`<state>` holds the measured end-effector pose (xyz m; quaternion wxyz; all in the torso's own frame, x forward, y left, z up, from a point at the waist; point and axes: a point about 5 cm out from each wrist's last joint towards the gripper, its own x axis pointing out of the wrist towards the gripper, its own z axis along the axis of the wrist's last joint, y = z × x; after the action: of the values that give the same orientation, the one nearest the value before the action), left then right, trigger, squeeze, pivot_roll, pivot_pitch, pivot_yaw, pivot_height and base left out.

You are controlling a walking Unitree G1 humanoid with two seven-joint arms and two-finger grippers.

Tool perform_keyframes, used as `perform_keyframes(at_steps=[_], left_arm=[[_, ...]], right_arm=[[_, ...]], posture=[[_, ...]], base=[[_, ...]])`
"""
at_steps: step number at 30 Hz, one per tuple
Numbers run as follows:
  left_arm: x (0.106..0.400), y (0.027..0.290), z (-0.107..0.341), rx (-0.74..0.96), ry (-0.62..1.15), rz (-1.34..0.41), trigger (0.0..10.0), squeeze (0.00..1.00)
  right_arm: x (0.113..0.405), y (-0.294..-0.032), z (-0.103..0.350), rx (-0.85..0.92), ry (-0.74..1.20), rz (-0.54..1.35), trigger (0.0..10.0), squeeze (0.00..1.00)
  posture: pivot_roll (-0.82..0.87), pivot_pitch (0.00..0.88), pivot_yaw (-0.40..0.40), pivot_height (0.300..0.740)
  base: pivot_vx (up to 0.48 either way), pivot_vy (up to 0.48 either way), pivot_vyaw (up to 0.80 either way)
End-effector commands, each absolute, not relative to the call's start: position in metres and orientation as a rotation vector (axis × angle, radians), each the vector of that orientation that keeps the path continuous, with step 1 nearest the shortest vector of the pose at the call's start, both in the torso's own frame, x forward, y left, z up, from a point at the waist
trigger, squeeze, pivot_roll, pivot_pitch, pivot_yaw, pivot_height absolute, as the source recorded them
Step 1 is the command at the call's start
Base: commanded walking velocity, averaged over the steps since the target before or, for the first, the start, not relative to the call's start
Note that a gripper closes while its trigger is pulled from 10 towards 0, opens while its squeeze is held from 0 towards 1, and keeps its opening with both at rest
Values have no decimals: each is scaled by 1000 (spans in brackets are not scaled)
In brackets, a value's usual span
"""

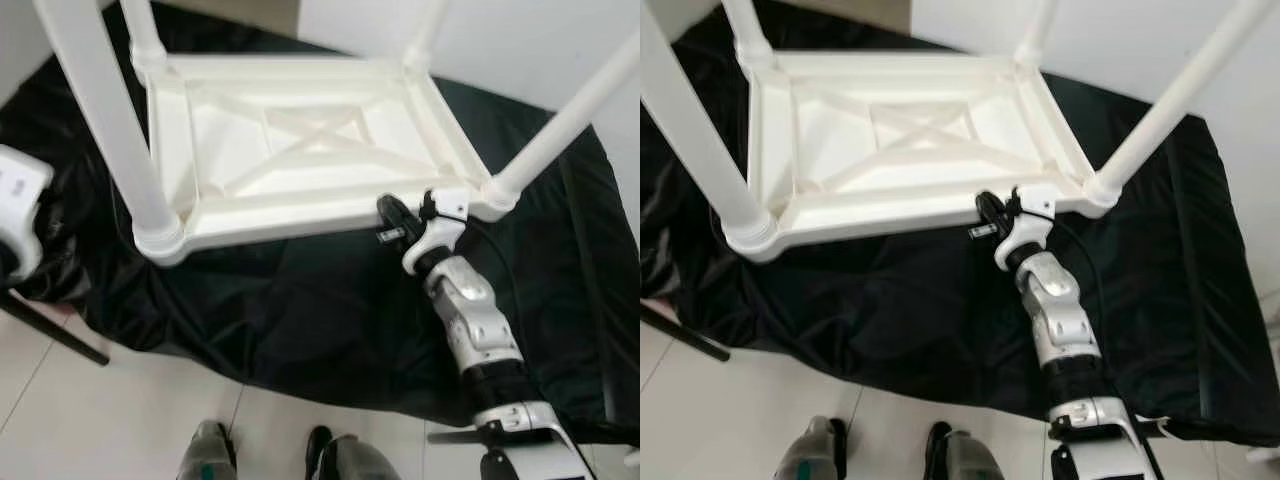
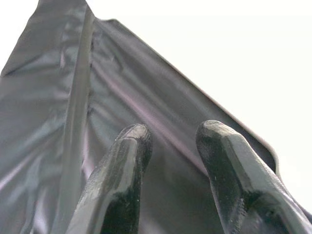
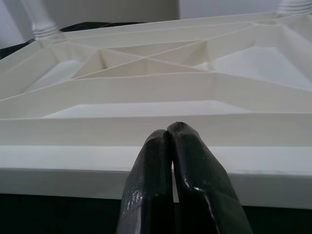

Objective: Building children table

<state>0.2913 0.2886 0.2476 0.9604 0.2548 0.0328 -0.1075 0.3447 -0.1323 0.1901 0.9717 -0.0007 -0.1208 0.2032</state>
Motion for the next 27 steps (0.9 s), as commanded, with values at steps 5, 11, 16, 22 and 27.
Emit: perform_keyframes(at_steps=[5,11,16,22,27], left_arm=[[311,280,238,484,5,-106,10000,0],[333,242,236,393,-69,-161,10000,0],[337,229,235,361,-82,-198,10000,0],[337,196,235,316,-123,-295,10000,0],[332,171,228,271,-123,-377,10000,0]], right_arm=[[340,-140,184,5,-226,377,10000,0],[333,-142,182,12,-228,366,10000,0],[331,-143,182,13,-229,368,10000,0],[323,-148,182,10,-238,395,10000,0],[319,-157,179,-22,-218,389,10000,0]], posture=[[141,206,-117,740],[128,213,-110,740],[125,215,-104,740],[124,218,-97,740],[122,221,-93,740]], base=[[0,0,0],[0,0,0],[0,0,0],[0,0,0],[0,0,0]])
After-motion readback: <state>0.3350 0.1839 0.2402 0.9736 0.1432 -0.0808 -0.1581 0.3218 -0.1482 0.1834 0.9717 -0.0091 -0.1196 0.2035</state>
